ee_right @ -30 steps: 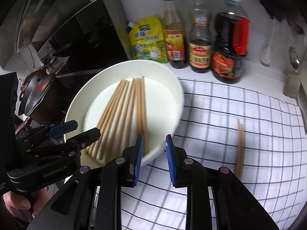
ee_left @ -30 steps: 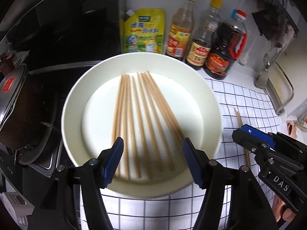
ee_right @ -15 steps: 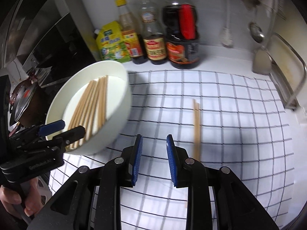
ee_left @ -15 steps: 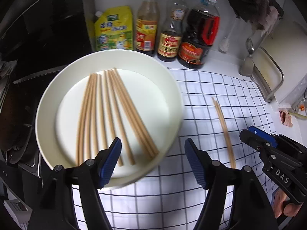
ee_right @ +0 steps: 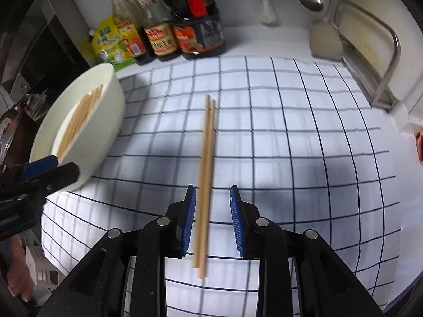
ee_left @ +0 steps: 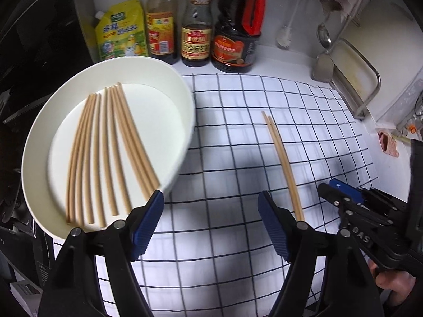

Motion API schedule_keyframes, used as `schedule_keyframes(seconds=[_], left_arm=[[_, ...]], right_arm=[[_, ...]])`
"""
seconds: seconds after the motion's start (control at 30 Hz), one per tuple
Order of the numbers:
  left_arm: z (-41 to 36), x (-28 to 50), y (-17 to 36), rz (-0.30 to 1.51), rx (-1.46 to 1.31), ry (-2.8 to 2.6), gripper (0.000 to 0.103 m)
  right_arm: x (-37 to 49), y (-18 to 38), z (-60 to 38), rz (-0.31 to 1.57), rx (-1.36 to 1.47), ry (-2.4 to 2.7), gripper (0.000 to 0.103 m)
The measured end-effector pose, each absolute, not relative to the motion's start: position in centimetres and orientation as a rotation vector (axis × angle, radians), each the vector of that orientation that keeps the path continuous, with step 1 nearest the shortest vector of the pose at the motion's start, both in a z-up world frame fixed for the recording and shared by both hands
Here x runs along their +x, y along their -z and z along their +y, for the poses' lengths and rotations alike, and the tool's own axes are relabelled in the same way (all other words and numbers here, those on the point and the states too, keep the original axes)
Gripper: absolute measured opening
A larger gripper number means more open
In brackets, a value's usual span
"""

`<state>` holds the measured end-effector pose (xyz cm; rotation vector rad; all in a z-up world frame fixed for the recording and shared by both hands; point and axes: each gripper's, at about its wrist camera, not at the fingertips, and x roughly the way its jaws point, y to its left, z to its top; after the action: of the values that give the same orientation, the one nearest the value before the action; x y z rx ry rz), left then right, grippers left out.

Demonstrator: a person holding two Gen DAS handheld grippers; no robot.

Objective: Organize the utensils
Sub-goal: 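Move both tools back over the last chopsticks on the mat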

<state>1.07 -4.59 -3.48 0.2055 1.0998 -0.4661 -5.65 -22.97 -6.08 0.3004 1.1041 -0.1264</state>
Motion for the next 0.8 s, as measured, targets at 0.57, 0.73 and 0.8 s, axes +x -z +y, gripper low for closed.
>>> schedule_keyframes(seconds=[0.57, 0.73, 0.8], left_arm=[[-8.1, 0.1, 6.4, 1.128, 0.226, 0.462, 0.074], [-8.1, 0.1, 6.6, 1.127, 0.235, 0.459, 0.074], [-8.2, 0.1, 6.7, 1.131, 0.236, 0.458, 0.074]], right_arm=[[-5.7, 9.9, -23.0, 1.129, 0.286, 0.048, 0.026], [-5.6, 10.3, -22.7, 1.133, 0.27, 0.042, 0.026], [-5.6, 10.3, -22.6, 1.131, 0.269, 0.036, 0.026]])
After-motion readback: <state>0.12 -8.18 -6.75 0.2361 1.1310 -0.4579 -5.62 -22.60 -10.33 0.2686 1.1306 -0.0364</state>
